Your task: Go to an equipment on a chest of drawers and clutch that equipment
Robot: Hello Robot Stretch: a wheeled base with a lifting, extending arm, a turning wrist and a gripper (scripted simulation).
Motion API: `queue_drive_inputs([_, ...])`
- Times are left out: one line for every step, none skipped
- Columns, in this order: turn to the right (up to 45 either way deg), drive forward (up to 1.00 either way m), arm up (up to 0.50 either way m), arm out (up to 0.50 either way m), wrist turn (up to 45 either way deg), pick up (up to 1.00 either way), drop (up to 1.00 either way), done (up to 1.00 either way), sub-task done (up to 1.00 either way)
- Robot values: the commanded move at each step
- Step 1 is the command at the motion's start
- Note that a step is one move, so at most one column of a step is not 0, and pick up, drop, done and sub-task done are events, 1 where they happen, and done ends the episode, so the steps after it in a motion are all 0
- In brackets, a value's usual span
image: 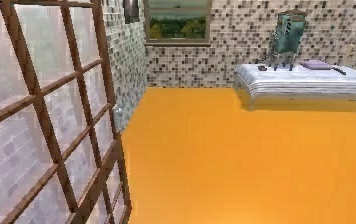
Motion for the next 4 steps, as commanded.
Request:
queue_drive_inputs([0.0, 0.45, 0.0, 0.0, 0.0, 0.0, 0.0, 0.0, 0.0])
queue_drive_inputs([45.0, 0.0, 0.0, 0.0, 0.0, 0.0, 0.0, 0.0, 0.0])
queue_drive_inputs([6.0, 0.0, 0.0, 0.0, 0.0, 0.0, 0.0, 0.0, 0.0])
queue_drive_inputs([0.0, 0.85, 0.0, 0.0, 0.0, 0.0, 0.0, 0.0, 0.0])
